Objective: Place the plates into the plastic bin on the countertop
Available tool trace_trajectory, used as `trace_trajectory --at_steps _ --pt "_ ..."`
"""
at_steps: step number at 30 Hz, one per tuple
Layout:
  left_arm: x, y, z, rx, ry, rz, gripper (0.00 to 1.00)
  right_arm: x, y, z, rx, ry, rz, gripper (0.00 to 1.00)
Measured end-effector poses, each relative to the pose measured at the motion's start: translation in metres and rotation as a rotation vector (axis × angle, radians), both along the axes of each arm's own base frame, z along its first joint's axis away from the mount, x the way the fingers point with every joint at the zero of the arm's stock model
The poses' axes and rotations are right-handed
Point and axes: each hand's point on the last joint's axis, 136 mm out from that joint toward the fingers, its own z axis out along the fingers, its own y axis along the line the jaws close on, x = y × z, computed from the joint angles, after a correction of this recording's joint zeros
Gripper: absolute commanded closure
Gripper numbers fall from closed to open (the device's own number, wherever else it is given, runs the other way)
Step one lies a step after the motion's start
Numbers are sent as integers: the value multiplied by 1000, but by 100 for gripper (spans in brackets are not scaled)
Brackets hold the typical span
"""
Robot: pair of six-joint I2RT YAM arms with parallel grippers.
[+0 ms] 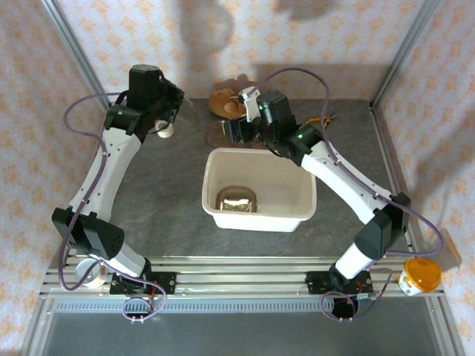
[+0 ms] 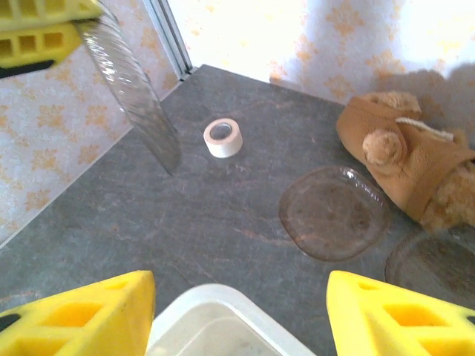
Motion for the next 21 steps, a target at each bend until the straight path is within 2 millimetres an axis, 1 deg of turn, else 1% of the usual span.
trace_trajectory --at_steps 2,4,10,12,14,17,21 --pt "0 -6 3 -25 -8 0 100 3 6 2 8 -24 5 38" --pt "2 -10 7 -52 -22 3 100 7 13 -2 7 -33 8 38" --pt "2 -21 17 -103 -43 5 100 26 39 -27 -35 -77 -5 38" --pt "1 -23 24 -118 -56 5 100 30 46 -33 -32 -98 -6 38" --pt "2 -23 31 -130 -71 7 100 32 49 -36 -22 -120 -7 38" --pt "3 -24 35 -145 -82 11 100 38 48 -32 -8 -155 -30 39" --pt "2 -24 35 -153 -79 14 100 48 44 -16 25 -217 -87 43"
